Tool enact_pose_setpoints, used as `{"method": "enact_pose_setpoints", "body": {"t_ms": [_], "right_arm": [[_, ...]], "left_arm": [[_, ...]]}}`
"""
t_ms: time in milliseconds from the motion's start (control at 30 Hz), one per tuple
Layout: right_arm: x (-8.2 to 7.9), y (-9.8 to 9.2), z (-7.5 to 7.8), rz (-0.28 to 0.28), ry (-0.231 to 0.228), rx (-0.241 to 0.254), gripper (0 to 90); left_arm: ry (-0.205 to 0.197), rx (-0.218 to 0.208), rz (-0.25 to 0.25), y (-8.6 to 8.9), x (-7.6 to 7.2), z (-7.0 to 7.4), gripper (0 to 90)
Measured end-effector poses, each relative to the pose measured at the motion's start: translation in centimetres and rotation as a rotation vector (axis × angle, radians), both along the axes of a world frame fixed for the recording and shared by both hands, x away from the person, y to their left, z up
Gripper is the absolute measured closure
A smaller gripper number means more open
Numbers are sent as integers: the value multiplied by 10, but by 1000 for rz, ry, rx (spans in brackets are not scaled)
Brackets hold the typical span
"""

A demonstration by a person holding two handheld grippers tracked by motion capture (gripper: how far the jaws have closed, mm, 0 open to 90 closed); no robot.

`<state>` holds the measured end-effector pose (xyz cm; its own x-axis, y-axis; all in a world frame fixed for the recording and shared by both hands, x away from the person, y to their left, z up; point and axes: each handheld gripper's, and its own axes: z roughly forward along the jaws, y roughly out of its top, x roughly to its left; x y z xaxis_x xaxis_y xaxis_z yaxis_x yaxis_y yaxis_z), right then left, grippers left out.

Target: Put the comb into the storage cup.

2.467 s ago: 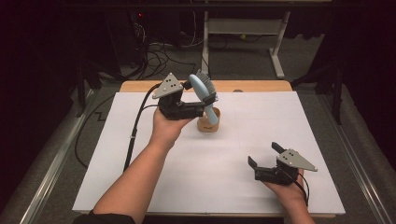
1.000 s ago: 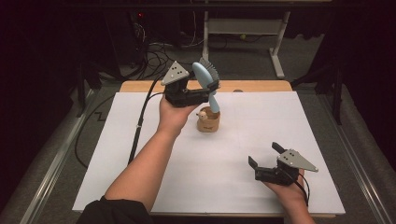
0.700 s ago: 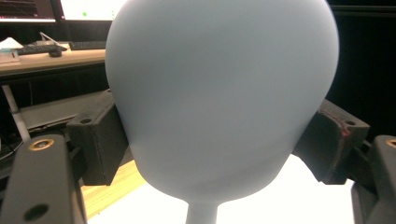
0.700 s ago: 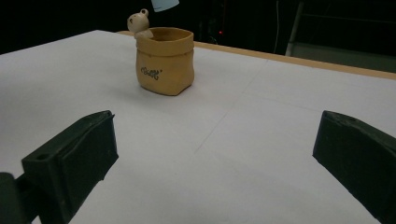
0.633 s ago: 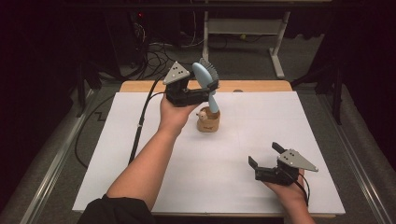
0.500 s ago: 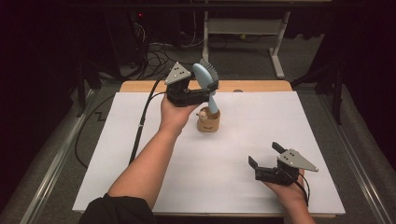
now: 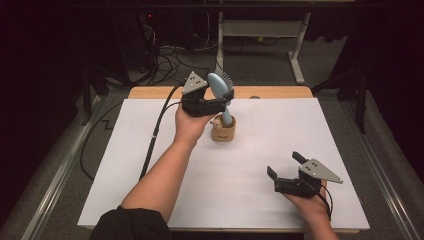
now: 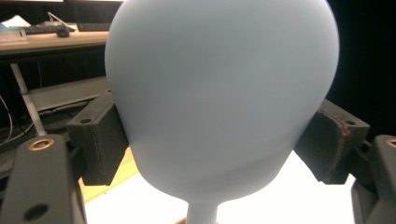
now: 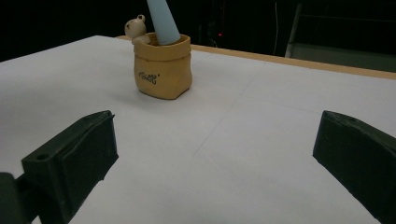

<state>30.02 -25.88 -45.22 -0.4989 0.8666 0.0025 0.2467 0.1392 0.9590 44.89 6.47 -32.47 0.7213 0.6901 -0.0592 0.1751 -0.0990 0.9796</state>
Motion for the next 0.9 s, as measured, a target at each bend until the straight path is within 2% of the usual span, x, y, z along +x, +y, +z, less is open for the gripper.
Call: {"method": "enact_pose_setpoints", "body": {"t_ms": [233,900], "right_arm": [[0,-2,1,-5,2,23,4],[1,-1,0,-1,3,14,5]], "left_arm": [[16,6,5,-2,4,-9,200],[48,15,10,-8,10,-29,200]]}}
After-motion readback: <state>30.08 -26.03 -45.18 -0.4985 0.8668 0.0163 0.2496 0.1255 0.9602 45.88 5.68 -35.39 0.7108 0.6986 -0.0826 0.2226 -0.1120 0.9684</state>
